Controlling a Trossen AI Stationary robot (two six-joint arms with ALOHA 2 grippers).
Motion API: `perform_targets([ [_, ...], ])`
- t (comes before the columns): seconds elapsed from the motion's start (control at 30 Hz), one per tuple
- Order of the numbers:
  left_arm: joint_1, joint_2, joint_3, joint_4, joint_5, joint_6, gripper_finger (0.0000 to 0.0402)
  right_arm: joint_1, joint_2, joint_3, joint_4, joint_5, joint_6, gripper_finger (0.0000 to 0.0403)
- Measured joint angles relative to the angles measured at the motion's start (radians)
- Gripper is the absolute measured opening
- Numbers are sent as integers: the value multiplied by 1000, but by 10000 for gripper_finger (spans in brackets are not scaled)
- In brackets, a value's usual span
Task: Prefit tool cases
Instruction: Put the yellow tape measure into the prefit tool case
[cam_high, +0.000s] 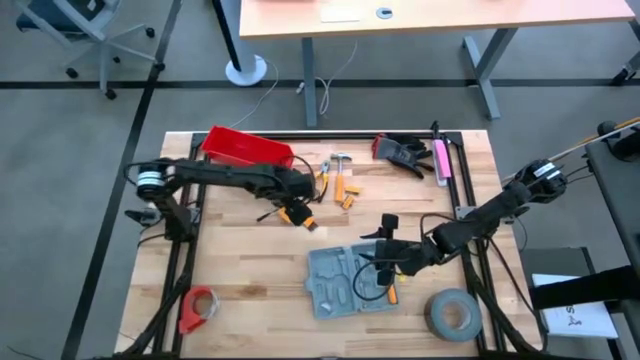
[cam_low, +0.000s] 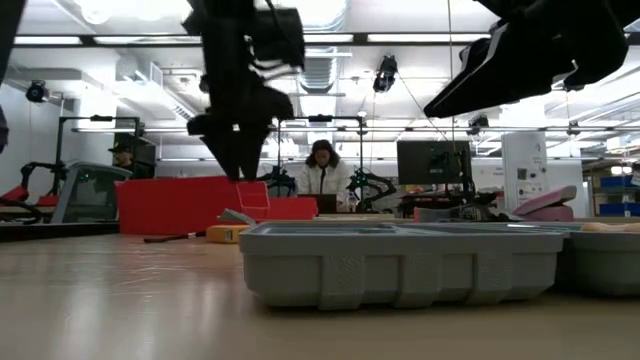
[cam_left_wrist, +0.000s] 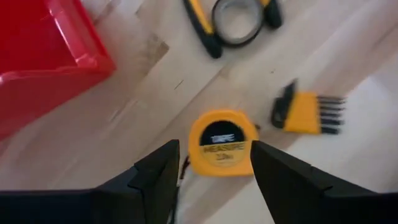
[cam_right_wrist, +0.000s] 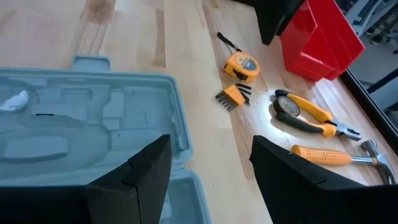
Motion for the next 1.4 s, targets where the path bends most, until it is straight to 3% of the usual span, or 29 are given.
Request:
perform_targets([
  [0.27,13,83,52,-29,2,43,242,1,0,-4,-2,-10,48,199],
  [0.73,23,85,-73,125,140,-66,295,1,0,-6,-1,-35,52,199],
  [1.4,73,118,-78,123,162,-46,311,1,0,-6,0,-53,51,199],
])
